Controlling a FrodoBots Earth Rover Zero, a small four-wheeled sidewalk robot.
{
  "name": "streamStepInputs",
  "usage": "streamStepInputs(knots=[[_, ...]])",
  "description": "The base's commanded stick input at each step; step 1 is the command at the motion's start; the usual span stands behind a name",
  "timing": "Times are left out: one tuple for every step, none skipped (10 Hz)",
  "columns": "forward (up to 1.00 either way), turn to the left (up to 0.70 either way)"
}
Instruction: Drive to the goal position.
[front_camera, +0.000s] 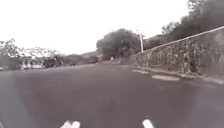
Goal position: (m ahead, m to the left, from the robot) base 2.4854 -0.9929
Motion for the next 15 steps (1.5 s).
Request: streamStepInputs(knots=[[0.50,0.00],[0.50,0.00],[0.50,0.00],[0.50,0.00],[0.50,0.00],[0.50,0.00],[0.50,0.00],[0.50,0.00],[0.50,0.00],[0.50,0.00],[0.50,0.00],[0.50,0.00],[0.50,0.00],[0.50,-0.28],[0.50,-0.50]])
